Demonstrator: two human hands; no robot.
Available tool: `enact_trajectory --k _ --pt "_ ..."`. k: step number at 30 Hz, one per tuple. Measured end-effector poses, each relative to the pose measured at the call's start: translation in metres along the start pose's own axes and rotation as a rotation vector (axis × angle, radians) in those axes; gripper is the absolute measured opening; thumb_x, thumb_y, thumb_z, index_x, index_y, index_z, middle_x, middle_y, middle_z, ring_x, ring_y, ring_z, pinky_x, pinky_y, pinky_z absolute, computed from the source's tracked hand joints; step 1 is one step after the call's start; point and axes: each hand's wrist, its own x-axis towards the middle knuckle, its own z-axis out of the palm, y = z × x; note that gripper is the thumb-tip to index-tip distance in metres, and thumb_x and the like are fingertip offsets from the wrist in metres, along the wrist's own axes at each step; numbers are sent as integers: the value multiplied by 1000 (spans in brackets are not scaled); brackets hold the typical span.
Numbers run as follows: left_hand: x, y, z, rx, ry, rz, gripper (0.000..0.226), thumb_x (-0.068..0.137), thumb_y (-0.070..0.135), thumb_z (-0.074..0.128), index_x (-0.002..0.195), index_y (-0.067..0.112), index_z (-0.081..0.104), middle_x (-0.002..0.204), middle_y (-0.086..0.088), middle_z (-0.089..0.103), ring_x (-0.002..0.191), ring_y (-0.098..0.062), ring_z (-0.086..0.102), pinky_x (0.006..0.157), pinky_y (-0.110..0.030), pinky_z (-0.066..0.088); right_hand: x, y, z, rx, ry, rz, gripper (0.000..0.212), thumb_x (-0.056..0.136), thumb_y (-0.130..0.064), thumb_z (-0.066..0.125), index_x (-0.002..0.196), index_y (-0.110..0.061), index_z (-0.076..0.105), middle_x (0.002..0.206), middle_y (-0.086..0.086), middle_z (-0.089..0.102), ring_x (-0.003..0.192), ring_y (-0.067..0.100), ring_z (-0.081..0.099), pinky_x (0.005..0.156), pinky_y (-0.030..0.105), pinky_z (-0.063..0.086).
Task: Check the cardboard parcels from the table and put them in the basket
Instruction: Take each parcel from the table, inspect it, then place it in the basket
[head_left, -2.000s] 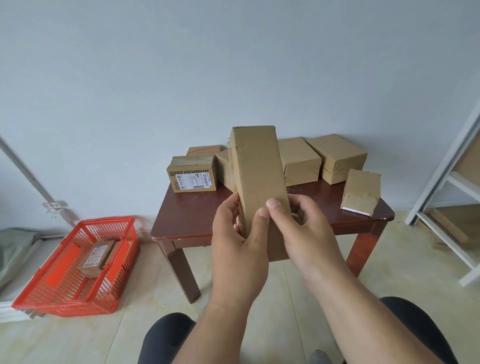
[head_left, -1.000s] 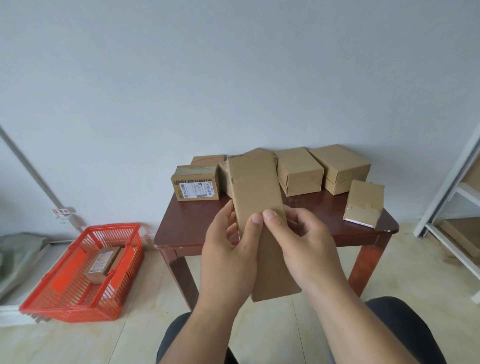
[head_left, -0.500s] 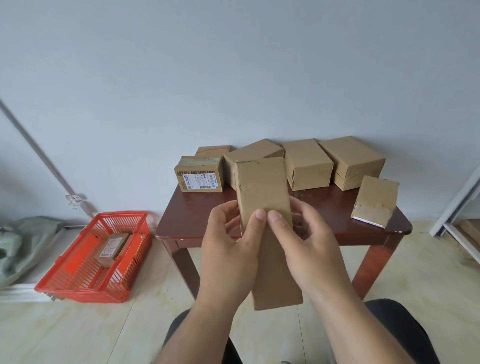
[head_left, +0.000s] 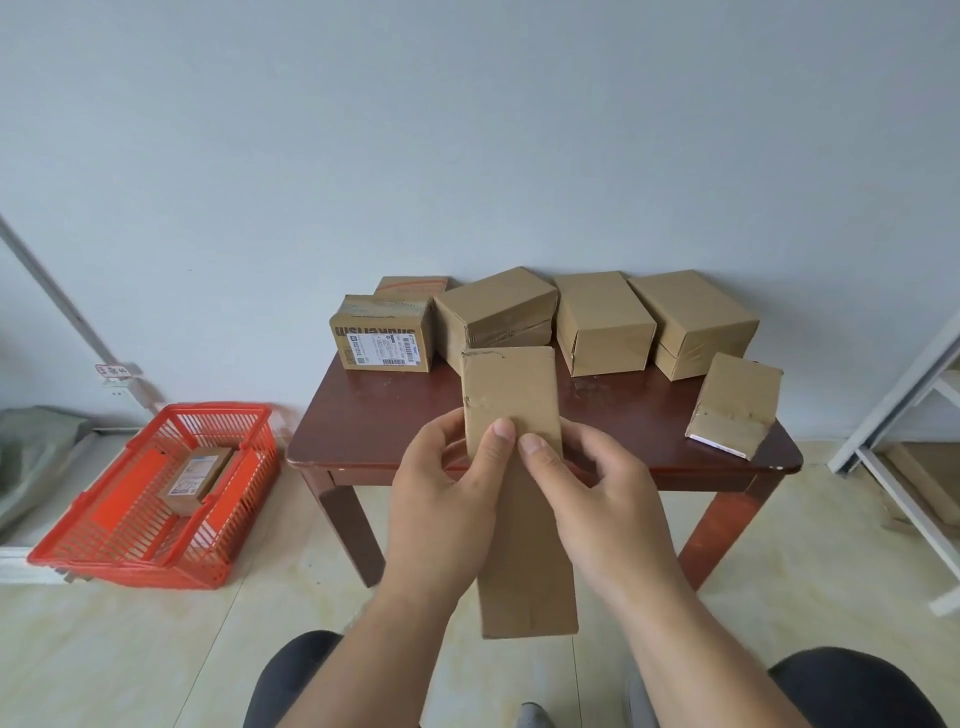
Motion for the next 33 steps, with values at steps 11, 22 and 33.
enact_trajectory --k 11,22,33 --pt "7 -6 -4 30 -41 32 74 84 68 74 148 37 53 125 18 69 115 2 65 96 -36 60 13 -8 6 -70 65 -4 54 74 -76 67 97 -29 74 88 -18 76 81 -6 70 63 11 46" --pt "10 -15 -7 84 -37 30 62 83 79 64 132 41 65 126 15 67 113 -1 66 96 -38 60 13 -10 9 -52 56 -9 35 87 -65 71 104 -35 74 96 -18 77 89 0 72 77 30 57" --pt "22 6 -8 24 -21 14 57 73 78 60 109 34 65 108 16 74 100 3 69 88 -33 61 24 -15 23 -117 98 -70 63 75 -87 65 102 -31 72 103 -11 77 93 1 73 76 28 57"
